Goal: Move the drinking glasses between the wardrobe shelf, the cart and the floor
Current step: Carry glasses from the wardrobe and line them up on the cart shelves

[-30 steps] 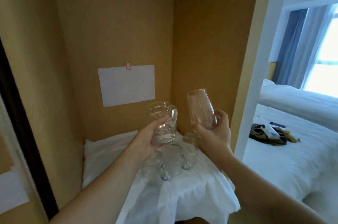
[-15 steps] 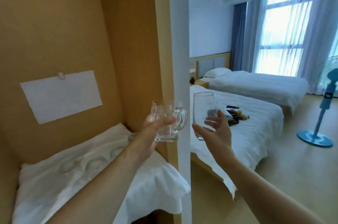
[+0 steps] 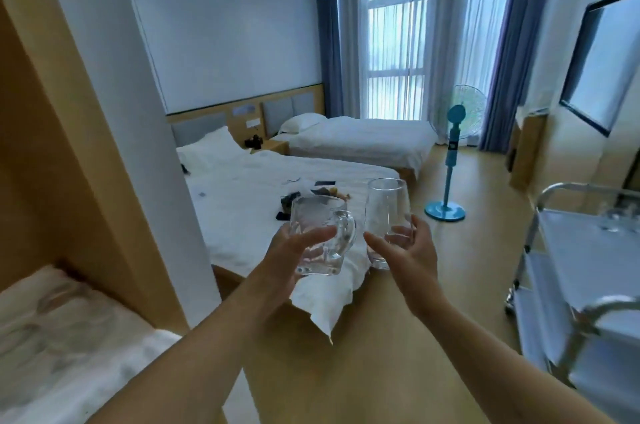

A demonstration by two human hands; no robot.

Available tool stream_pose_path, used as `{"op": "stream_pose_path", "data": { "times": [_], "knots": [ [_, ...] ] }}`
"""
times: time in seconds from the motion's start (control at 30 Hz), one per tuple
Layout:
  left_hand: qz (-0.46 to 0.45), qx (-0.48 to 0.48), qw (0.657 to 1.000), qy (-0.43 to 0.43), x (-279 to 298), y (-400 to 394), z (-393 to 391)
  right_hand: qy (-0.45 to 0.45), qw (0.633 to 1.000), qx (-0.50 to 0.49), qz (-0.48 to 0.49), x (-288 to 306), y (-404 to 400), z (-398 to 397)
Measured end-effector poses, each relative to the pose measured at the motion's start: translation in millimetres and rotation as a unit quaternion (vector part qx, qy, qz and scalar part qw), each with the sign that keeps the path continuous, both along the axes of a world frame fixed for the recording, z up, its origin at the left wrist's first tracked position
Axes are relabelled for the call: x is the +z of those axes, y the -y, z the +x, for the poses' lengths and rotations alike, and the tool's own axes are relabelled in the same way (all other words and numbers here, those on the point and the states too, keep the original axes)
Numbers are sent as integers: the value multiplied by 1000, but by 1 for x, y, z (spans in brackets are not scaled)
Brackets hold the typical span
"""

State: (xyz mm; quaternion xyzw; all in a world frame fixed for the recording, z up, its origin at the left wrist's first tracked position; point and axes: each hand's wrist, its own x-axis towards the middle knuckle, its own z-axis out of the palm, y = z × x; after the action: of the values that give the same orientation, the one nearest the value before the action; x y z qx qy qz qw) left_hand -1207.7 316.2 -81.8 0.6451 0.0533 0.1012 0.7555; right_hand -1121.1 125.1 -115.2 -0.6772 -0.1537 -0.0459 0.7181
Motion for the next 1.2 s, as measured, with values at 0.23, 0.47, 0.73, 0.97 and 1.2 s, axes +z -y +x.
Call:
{"op": "stream_pose_path", "data": {
  "times": [0.23,0.47,0.73,0.97,1.2],
  "knots": [
    [-23,-67,996,-46,-22,70,60,-43,997,-71,-5,-31,78,38],
    [-30,-123,989,-77,-48,111,131,-98,982,-159,-5,-69,124,74],
    [-47,-221,970,-93,-76,129,245,-129,957,-261,-5,-79,147,138],
    [-45,-292,949,-109,-75,143,349,-139,933,-331,-25,-83,156,209],
    [-26,-341,928,-144,-87,156,420,-166,909,-379,-37,-94,162,252]
  ]
}}
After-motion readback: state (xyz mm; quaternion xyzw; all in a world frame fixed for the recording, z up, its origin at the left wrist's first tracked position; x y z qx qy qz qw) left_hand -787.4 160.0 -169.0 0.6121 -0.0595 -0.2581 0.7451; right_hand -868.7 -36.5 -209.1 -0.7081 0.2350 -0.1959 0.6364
